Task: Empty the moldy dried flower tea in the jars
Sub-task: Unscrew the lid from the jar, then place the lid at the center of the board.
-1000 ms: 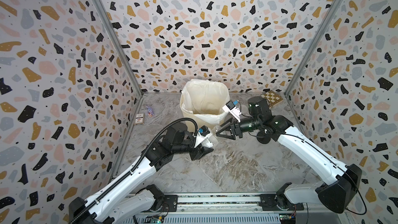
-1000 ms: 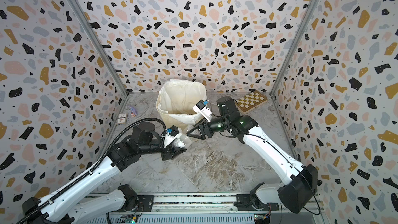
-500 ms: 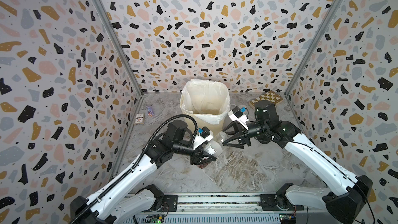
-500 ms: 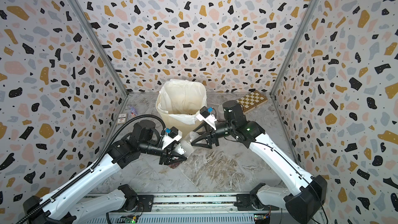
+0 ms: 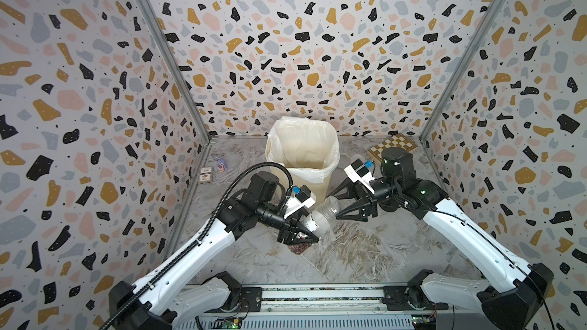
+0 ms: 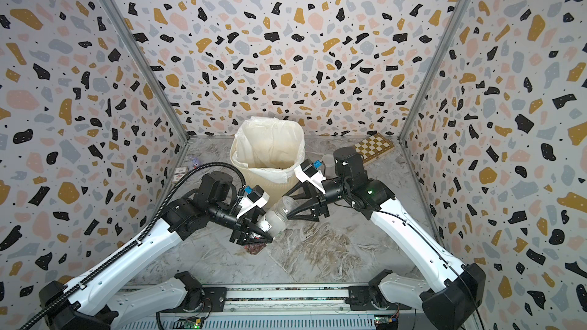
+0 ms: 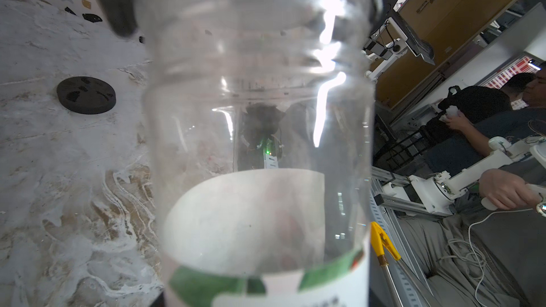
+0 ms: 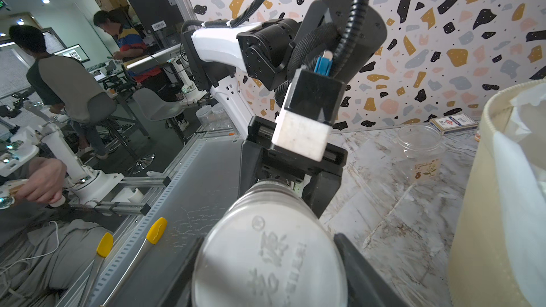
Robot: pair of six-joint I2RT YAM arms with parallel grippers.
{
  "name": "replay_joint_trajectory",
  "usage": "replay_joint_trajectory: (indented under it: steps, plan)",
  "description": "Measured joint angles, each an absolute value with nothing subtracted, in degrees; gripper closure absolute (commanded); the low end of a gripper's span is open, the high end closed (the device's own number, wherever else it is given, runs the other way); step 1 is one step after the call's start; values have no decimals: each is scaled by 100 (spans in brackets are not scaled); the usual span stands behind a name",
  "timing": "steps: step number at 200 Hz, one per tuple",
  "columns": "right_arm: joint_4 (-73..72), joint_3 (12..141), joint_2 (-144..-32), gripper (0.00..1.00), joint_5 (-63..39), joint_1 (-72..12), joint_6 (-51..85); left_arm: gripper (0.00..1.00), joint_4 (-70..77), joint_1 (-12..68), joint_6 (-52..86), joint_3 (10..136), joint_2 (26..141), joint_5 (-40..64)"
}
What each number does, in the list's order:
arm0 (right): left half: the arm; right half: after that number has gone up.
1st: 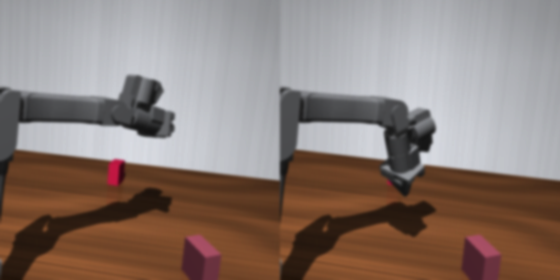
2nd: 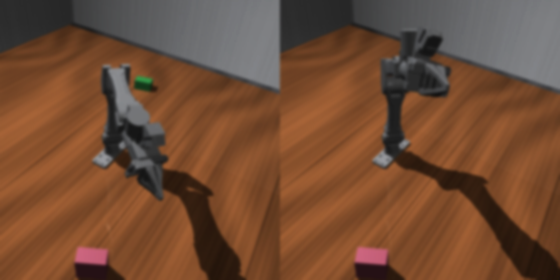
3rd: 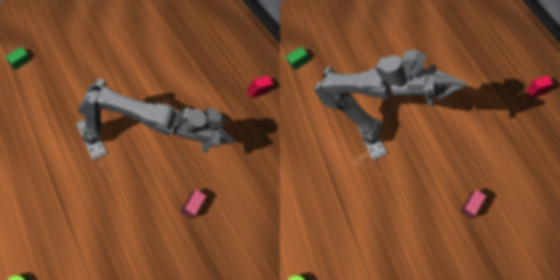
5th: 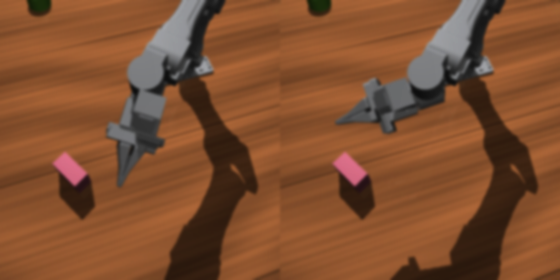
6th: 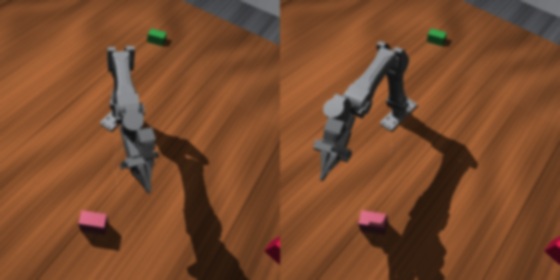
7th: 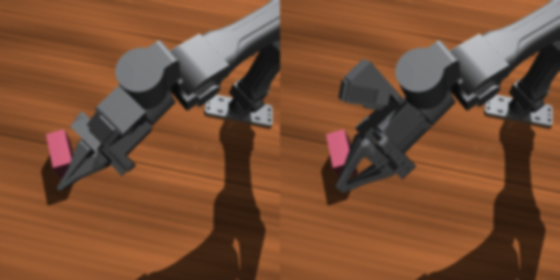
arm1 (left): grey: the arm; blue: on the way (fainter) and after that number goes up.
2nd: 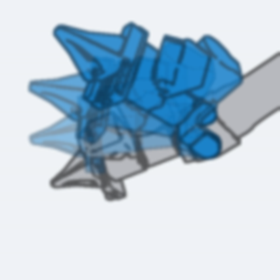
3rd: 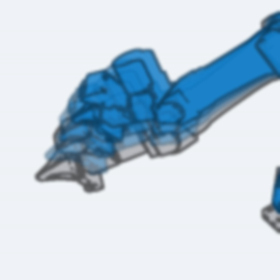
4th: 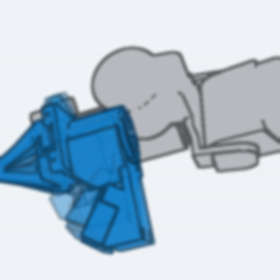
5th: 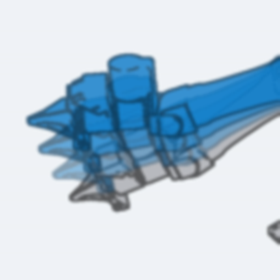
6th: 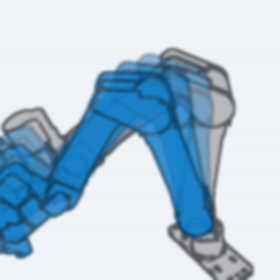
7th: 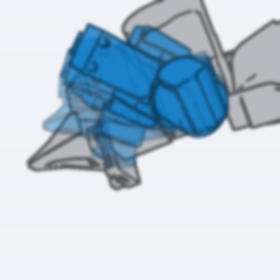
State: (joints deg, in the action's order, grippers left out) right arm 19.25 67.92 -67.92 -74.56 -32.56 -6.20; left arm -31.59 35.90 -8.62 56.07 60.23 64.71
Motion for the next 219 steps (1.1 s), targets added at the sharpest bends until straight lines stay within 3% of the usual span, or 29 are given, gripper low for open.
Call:
replay_joint_trajectory:
  steps: [46, 85, 147, 219]
  plan:
    - [1800, 6785, -6855, 50, -7485, -2869, -237, 44, -3129, 3559, -950, 5607, 5951, 6545]
    - [1579, 6657, -6869, 48, -6777, -2213, 473, 44, -3076, 3474, -956, 5498, 5618, 6027]
    - [1887, 5876, -6869, 48, -4139, -1369, 1245, 44, -2617, 3406, -757, 4967, 5063, 4431]
    - [1883, 4423, -7260, 47, -1251, -1339, 1892, 44, -2322, 3382, -464, 4639, 4871, 3651]
